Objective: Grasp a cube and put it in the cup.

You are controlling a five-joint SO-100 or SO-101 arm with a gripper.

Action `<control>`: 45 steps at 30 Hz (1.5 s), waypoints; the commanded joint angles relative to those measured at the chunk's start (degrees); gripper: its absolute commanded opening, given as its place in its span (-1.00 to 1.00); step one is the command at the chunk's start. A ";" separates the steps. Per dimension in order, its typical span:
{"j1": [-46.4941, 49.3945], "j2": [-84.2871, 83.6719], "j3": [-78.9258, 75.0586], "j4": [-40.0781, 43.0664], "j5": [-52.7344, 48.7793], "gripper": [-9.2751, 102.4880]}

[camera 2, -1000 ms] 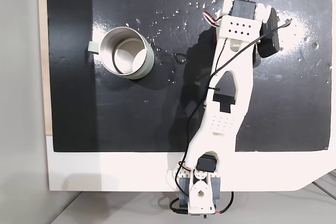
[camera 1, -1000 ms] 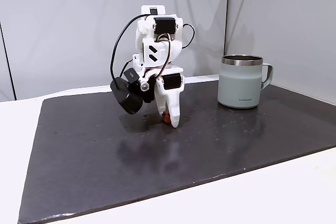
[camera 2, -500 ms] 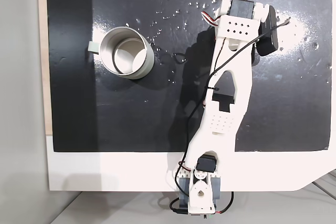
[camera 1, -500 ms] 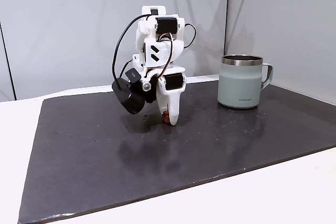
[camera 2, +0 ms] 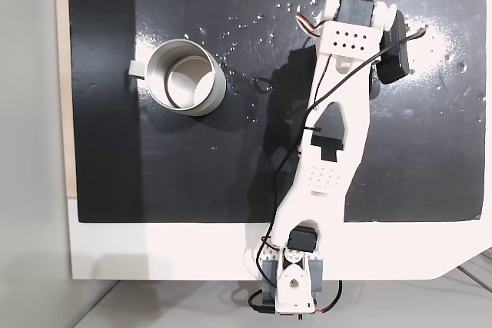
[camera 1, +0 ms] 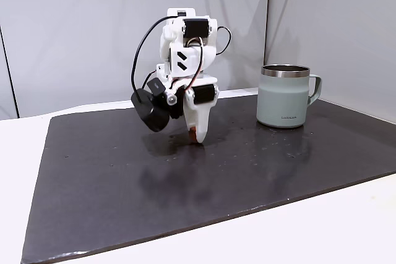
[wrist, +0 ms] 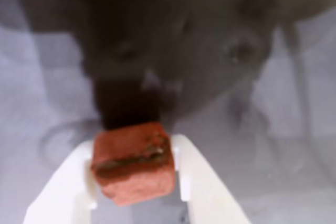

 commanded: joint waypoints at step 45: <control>-27.77 34.37 -2.20 4.31 13.71 -0.76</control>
